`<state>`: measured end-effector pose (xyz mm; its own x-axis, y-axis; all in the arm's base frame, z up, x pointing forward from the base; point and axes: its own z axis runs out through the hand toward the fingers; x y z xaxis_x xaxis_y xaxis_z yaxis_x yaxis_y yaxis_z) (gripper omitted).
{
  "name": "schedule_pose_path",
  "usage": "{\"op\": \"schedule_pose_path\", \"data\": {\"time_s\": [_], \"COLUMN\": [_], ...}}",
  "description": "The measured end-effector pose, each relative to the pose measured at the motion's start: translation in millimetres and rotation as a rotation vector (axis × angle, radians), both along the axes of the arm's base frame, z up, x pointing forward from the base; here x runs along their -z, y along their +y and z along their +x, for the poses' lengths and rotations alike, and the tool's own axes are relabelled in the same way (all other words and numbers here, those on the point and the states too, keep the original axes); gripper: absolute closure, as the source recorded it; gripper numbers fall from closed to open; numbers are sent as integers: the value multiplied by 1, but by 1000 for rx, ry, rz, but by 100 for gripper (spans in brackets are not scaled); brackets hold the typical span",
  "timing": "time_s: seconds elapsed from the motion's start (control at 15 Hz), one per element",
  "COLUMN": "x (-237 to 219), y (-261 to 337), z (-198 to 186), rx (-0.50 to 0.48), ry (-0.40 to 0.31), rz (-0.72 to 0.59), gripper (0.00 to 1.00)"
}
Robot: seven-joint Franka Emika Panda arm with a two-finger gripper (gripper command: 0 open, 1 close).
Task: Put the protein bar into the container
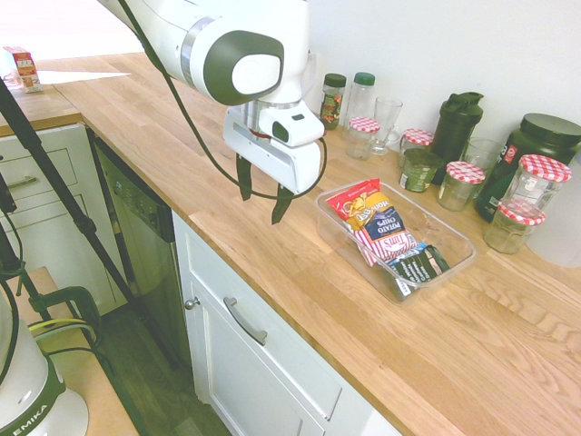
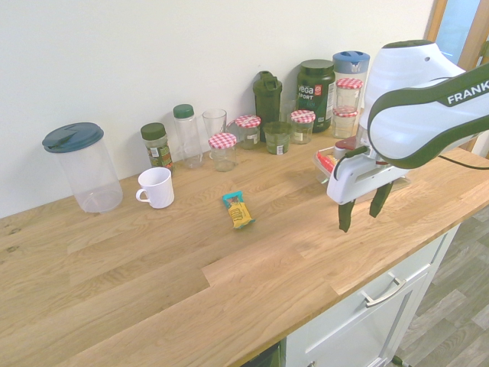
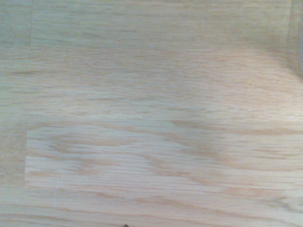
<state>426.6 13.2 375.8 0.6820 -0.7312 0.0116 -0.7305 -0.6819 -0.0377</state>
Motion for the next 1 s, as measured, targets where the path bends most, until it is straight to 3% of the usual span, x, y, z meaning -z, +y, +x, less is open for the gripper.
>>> {"op": "schedule_pose_path", "data": {"time_s": [0.27, 0.6, 0.8, 1.0], "x": [-6, -73, -103, -98], "y": [7, 70, 110, 137], "z": [3, 28, 63, 112], "rx": [-14, 11, 80, 122], "ry": [-2, -26, -31, -14], "rz": [-10, -54, -81, -67], "gripper": [0, 0, 0, 0]}}
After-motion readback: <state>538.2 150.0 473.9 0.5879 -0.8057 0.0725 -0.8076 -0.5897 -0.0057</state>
